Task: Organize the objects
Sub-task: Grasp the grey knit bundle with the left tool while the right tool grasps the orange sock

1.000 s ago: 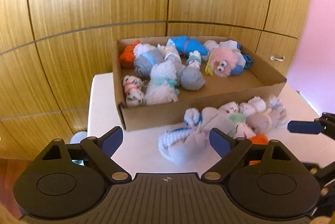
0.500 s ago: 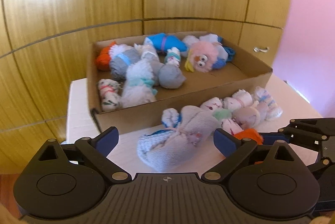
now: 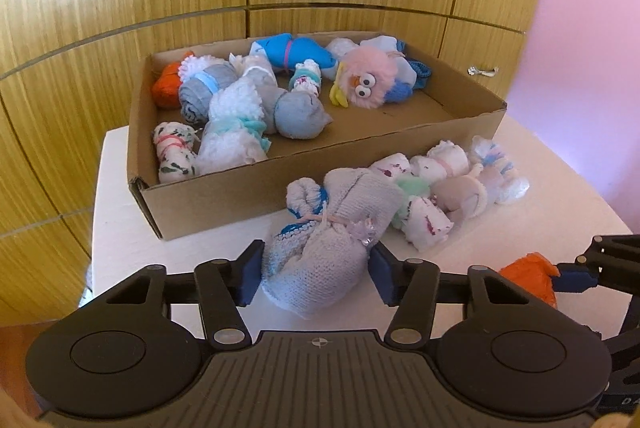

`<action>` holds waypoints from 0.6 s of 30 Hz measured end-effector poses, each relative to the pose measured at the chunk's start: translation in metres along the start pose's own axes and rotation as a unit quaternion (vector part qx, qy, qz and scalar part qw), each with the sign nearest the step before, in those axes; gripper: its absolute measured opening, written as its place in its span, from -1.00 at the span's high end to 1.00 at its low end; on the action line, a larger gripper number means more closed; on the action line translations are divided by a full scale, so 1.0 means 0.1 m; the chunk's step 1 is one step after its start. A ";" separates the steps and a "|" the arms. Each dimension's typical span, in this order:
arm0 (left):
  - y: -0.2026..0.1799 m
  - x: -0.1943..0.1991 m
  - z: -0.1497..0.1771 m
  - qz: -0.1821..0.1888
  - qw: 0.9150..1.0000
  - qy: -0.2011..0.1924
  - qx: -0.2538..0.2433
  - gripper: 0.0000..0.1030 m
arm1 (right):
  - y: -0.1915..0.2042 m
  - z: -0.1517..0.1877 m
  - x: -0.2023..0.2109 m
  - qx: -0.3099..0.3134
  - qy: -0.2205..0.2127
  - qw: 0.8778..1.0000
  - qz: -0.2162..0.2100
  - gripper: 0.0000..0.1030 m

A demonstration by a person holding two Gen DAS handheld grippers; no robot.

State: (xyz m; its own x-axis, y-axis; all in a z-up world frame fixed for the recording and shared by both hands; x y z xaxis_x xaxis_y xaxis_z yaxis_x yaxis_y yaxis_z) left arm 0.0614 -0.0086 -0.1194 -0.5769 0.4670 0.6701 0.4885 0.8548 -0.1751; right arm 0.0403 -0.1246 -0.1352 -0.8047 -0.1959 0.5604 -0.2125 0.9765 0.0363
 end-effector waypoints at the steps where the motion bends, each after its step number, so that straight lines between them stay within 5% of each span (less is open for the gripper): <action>1: 0.00 0.01 0.01 -0.001 1.000 0.000 0.002 -0.16 | -0.02 0.01 0.01 -0.003 0.001 1.000 0.000 0.27; 18: -0.21 0.41 0.04 -0.024 0.999 0.008 0.027 -0.14 | -0.30 -0.10 0.18 -0.032 -0.008 0.999 0.006 0.27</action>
State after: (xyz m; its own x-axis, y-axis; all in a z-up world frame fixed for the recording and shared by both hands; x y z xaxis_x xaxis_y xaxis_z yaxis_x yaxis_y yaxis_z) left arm 0.0251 -0.0060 -0.0910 -0.5882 0.4224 0.6897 0.4246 0.8871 -0.1811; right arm 0.0372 -0.1567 -0.1181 -0.8163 -0.1850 0.5471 -0.1674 0.9824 0.0824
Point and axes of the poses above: each gripper's, at about its wrist camera, not at the fingertips, and x roughly against the way its jaws point, y to its left, z to its underside, the point moved 9 cm from there along -x, roughly the way its jaws point, and after that the axes turned 9 degrees about z, right-handed, at the moved point
